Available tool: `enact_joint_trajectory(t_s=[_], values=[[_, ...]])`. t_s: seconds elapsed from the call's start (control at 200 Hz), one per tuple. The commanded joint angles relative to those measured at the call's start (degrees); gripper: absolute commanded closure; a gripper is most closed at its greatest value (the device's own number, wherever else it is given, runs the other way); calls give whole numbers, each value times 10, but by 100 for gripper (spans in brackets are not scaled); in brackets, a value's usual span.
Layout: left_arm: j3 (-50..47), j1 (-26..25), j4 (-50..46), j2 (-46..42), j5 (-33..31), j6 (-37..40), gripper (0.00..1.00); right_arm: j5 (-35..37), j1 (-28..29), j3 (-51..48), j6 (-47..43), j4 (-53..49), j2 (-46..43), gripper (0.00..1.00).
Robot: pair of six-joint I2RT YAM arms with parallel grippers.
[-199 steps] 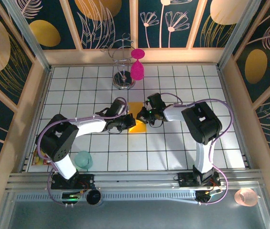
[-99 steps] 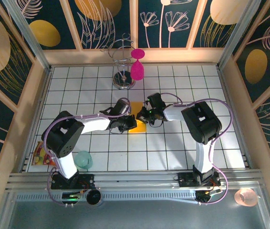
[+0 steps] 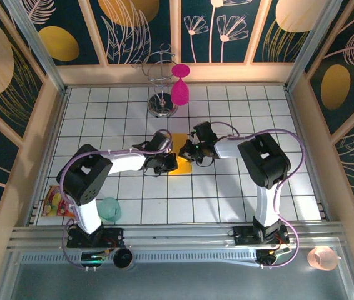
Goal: Fold a paper plane with a square sheet of paper (pick it up from the middle)
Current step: Fold the triangle a second time at the center of the table.
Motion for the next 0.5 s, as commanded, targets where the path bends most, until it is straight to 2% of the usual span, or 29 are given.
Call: enact_joint_trajectory(t_s=[0.0,0.265,0.496], values=[[5,-2,-46,8,-20,13,100,75,-5,-24,0,-90,57,100],[20,-2,-74,7,-22,34,100,81,-6,-22,-7,-100,65,100],[-10,-3,-84,-3,-11,45,100,90,-6,-21,-24,-119,73,100]])
